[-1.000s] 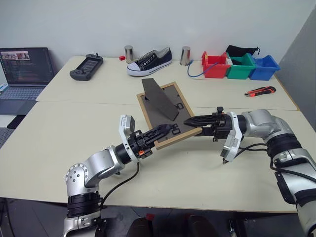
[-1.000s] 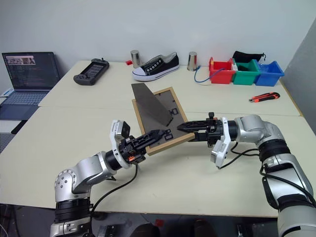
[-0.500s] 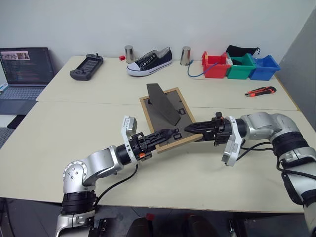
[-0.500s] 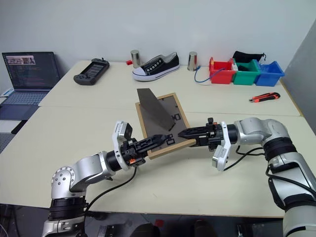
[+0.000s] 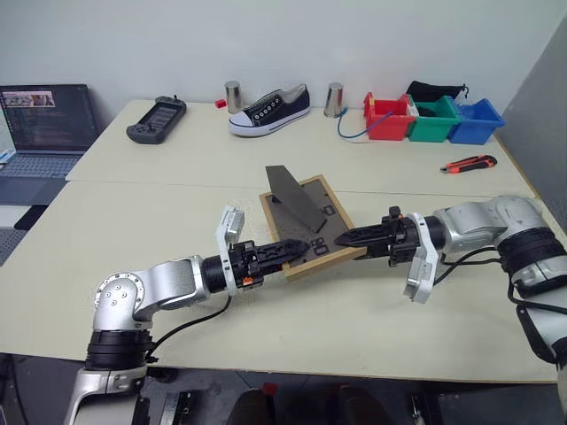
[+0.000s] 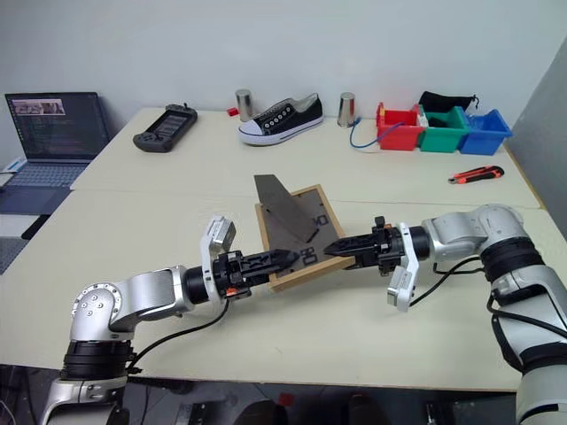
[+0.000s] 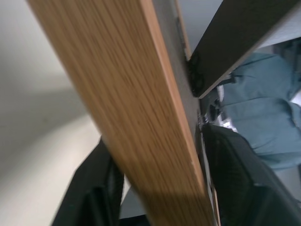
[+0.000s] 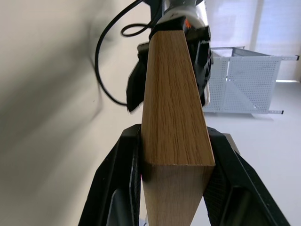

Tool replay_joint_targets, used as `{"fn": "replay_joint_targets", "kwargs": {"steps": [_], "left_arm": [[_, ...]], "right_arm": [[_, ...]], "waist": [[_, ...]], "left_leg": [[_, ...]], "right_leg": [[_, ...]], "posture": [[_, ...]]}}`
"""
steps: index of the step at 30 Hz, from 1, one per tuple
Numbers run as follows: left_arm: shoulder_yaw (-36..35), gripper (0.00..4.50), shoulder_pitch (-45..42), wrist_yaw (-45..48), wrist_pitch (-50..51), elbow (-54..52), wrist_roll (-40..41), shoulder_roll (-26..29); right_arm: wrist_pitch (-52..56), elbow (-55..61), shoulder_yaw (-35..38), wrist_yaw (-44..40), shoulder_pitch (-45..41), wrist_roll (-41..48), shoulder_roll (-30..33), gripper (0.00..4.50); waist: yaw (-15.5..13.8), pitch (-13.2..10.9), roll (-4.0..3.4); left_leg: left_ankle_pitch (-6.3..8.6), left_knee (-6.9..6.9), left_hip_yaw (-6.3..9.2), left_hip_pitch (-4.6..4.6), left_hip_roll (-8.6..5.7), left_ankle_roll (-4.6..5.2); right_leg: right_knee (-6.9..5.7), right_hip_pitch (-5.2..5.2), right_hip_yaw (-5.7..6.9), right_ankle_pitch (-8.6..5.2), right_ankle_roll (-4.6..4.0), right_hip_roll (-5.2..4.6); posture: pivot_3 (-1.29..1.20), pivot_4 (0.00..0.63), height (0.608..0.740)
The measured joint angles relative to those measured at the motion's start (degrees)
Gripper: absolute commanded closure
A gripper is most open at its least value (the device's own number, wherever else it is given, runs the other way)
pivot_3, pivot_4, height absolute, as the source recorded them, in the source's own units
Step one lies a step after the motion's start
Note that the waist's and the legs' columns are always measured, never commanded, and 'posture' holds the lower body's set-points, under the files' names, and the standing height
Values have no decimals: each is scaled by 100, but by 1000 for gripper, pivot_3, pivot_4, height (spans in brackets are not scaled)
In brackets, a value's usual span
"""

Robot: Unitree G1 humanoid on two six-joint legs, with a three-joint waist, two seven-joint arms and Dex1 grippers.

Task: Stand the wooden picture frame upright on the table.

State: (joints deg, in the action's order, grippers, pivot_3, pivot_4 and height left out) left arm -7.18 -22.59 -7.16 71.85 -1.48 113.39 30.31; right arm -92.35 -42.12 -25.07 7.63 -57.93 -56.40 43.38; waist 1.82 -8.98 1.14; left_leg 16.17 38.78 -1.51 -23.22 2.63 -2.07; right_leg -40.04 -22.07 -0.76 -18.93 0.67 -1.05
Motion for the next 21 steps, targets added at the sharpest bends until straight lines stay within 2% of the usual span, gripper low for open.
{"fn": "replay_joint_targets", "kwargs": {"steps": [6,14,16,21], "left_arm": [[-2,12,-17,122,51,133,-10,110],[-143,12,-77,1058,341,20,-156,1473],[-239,0,-269,1530,401,-138,-563,1830],[-425,0,-705,2692,128,-538,-2004,2376]], "right_arm": [[3,-102,20,429,-142,-357,-38,2942],[50,-513,47,752,-311,-535,-76,2942],[62,-820,36,745,-453,-495,-86,3184],[220,-1800,-100,408,-811,146,-308,3205]], "waist": [[2,0,0],[8,-2,-1],[11,-2,0],[28,-3,0]], "left_leg": [[0,-1,-4,1,1,0],[0,-5,-5,2,0,0],[0,-6,-5,1,-1,0],[0,-8,-13,2,-2,0]], "right_leg": [[0,0,-1,0,0,0],[-1,-4,-4,0,0,1],[2,-4,-2,0,0,1],[6,-3,-5,0,0,1]], "posture": [[0,150,740],[0,150,740],[0,150,740],[0,150,740]]}}
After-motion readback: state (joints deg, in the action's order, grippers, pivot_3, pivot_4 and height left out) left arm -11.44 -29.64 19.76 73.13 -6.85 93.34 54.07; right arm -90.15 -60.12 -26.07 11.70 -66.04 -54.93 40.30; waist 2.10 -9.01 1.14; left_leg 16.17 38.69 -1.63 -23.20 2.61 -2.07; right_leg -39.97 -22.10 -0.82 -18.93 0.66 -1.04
